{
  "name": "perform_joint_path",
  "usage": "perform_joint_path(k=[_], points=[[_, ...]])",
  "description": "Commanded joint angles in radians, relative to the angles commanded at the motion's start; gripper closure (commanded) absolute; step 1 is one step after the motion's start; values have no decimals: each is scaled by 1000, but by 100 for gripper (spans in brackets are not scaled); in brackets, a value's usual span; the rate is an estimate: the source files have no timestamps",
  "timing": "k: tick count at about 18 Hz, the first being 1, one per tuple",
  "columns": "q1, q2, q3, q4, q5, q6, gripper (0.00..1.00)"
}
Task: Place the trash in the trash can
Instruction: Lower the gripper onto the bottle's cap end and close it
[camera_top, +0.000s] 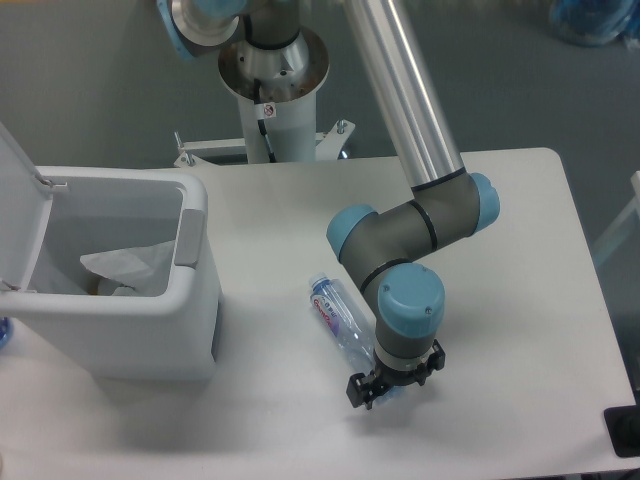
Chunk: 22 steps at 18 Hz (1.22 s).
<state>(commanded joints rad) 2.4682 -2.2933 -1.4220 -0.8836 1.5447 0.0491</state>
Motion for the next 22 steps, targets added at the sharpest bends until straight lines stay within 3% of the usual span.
perform_joint_path(k=[2,11,22], points=[[0,0,-2,0,2,0,0],[0,2,0,0,2,0,18],[-2,2,-9,2,2,2,25]])
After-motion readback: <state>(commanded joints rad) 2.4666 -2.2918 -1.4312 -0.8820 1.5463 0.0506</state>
